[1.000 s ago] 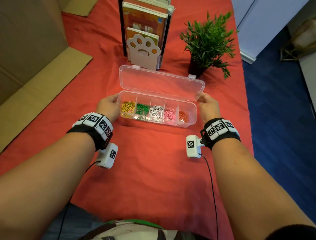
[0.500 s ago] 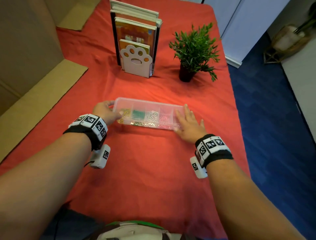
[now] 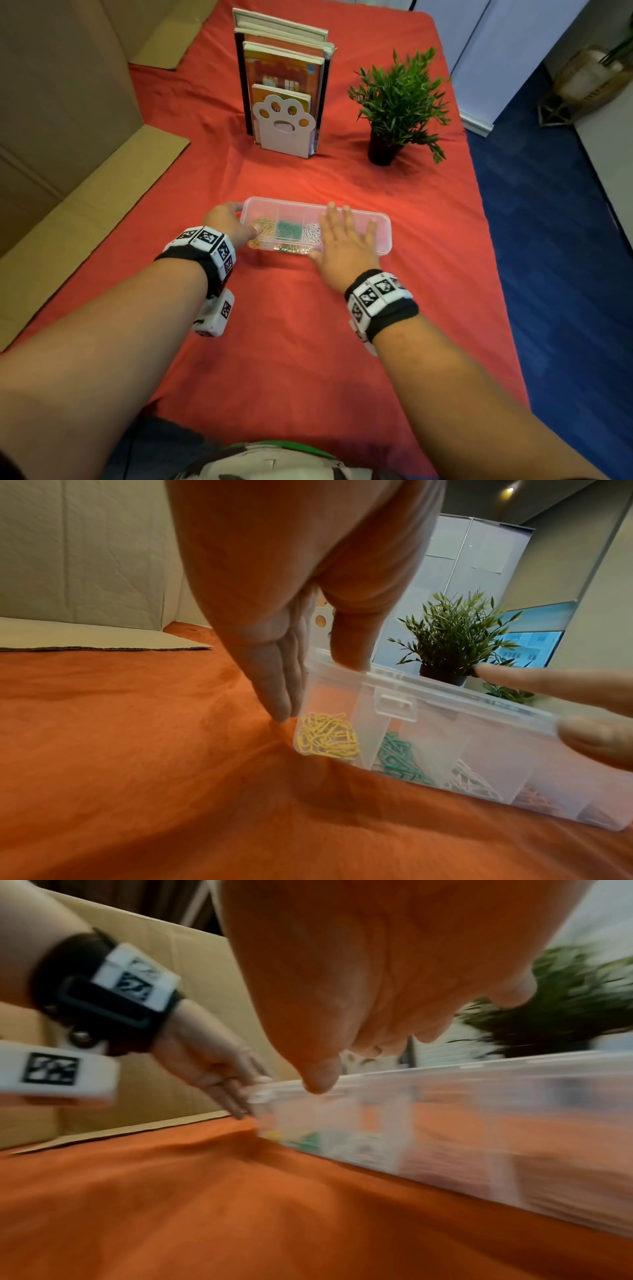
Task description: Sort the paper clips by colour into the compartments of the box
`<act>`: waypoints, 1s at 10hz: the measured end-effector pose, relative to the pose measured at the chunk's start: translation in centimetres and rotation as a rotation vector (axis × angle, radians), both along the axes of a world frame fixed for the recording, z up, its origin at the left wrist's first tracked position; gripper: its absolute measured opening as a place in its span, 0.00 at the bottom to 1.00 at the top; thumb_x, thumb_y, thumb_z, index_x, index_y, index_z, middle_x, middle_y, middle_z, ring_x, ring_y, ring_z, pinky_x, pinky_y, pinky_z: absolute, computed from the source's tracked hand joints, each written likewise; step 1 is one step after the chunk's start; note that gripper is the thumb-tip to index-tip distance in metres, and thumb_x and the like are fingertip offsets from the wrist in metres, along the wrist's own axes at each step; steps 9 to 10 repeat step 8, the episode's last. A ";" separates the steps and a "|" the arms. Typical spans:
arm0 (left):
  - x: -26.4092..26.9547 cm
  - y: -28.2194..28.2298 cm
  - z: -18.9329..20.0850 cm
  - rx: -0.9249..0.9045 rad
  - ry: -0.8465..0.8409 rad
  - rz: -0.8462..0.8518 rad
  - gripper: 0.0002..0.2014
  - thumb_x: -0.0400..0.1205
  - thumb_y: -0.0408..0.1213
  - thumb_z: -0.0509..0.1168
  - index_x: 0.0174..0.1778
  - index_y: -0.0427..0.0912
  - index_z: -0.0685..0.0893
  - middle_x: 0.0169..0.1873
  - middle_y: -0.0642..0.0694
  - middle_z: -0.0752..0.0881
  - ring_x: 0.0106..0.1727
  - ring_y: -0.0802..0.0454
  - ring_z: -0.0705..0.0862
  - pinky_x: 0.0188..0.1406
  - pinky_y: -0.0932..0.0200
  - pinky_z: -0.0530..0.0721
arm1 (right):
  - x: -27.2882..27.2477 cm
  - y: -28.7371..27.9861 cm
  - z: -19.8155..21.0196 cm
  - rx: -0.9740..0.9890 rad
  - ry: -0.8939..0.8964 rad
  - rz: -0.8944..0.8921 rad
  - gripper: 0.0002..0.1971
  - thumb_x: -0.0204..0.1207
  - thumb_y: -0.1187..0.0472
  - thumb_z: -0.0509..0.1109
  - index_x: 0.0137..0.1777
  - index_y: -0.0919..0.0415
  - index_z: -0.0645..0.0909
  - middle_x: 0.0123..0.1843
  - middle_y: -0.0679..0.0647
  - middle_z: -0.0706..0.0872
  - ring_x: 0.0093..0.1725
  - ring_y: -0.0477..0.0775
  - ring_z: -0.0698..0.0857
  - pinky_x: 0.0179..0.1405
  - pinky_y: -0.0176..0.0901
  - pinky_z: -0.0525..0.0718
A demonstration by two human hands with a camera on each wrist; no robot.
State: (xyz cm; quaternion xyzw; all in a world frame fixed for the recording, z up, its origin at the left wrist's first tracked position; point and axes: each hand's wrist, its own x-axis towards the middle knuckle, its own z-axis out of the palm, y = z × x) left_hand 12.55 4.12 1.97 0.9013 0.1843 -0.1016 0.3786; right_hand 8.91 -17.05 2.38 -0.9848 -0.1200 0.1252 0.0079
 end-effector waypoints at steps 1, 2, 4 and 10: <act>0.1 0.1 0.0 0.013 0.003 -0.014 0.29 0.71 0.38 0.74 0.69 0.45 0.76 0.57 0.42 0.88 0.54 0.45 0.87 0.56 0.52 0.85 | 0.2 4.4 -0.2 -0.014 -0.042 0.054 0.37 0.82 0.40 0.47 0.83 0.61 0.39 0.86 0.56 0.37 0.85 0.58 0.39 0.76 0.77 0.35; 0.2 0.2 -0.3 0.014 0.002 -0.016 0.29 0.70 0.37 0.74 0.69 0.45 0.76 0.55 0.40 0.89 0.52 0.44 0.88 0.56 0.50 0.86 | 0.9 7.2 -0.8 -0.081 -0.054 0.020 0.37 0.83 0.42 0.46 0.82 0.64 0.39 0.85 0.60 0.39 0.85 0.60 0.40 0.75 0.79 0.35; 0.5 0.3 -0.7 0.013 0.000 -0.005 0.29 0.70 0.35 0.74 0.68 0.44 0.77 0.54 0.41 0.89 0.52 0.44 0.88 0.56 0.49 0.85 | 0.8 8.5 -1.7 -0.144 -0.082 -0.030 0.33 0.84 0.50 0.46 0.82 0.66 0.40 0.85 0.63 0.42 0.85 0.63 0.45 0.73 0.83 0.37; -1.4 0.1 -0.3 -0.001 -0.072 -0.031 0.31 0.79 0.39 0.66 0.76 0.34 0.66 0.72 0.32 0.75 0.72 0.37 0.74 0.71 0.49 0.71 | -2.9 4.8 1.9 0.204 0.006 0.160 0.34 0.81 0.61 0.55 0.83 0.59 0.41 0.86 0.56 0.42 0.85 0.57 0.42 0.80 0.70 0.42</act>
